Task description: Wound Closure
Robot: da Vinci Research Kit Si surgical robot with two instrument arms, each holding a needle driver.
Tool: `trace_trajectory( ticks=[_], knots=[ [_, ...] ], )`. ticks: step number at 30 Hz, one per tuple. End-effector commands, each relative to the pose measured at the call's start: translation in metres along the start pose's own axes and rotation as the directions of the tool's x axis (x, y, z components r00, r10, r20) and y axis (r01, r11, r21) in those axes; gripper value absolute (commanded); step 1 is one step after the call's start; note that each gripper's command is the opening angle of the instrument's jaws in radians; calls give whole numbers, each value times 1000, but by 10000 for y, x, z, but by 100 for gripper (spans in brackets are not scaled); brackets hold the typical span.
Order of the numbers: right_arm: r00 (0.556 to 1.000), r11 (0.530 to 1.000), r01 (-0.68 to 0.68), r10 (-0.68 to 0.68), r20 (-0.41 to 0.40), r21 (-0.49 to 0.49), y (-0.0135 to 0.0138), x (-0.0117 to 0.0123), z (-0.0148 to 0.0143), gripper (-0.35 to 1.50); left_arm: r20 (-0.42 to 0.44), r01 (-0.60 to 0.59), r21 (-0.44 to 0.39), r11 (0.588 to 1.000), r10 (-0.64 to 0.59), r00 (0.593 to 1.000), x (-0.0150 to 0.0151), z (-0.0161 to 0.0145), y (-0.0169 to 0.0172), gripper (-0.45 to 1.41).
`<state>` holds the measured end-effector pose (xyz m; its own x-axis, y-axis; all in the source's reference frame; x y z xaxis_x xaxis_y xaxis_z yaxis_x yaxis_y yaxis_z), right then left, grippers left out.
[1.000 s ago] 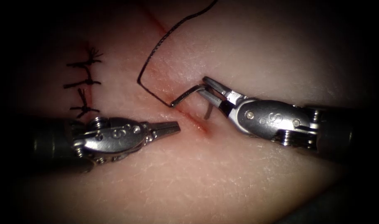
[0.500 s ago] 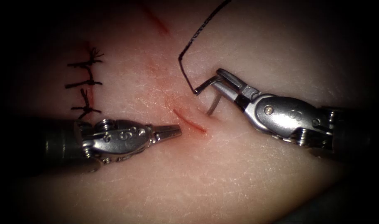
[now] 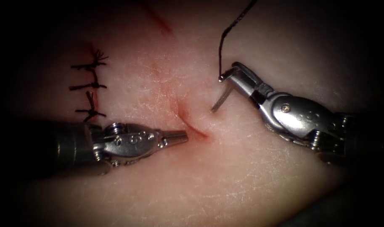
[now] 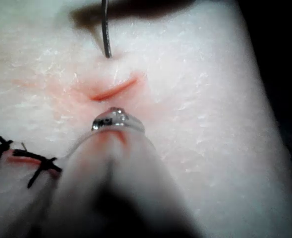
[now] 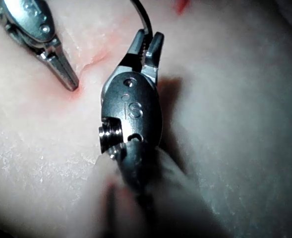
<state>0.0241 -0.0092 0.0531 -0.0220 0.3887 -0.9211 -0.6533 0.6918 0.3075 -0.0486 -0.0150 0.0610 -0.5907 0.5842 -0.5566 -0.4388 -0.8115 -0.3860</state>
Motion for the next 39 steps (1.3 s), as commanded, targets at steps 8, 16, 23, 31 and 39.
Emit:
trace_trajectory(
  ticks=[8, 16, 23, 31, 39],
  knots=[
    [990, 992, -129, 128, 55, 2, -8, -19, 7, -35, -2, 1, -7, 1000, -1, 1000, 6, 4, -1, -45],
    [955, 962, -272, 265, 136, 36, -20, -49, 20, -35, -3, -1, -30, 1000, 1, 1000, 8, -13, -8, -45],
    [918, 920, -386, 377, 124, 69, -28, -53, 26, -35, -3, -7, -33, 999, 7, 1000, 5, -15, -11, -45],
    [874, 873, -483, 474, 109, 73, -29, -59, 24, -35, -4, -10, -34, 999, 9, 1000, -1, -15, -14, -45],
    [850, 849, -521, 504, 154, 94, -42, -69, 32, -35, -5, -12, -37, 999, 11, 1000, -2, -16, -15, -45]
  ],
)
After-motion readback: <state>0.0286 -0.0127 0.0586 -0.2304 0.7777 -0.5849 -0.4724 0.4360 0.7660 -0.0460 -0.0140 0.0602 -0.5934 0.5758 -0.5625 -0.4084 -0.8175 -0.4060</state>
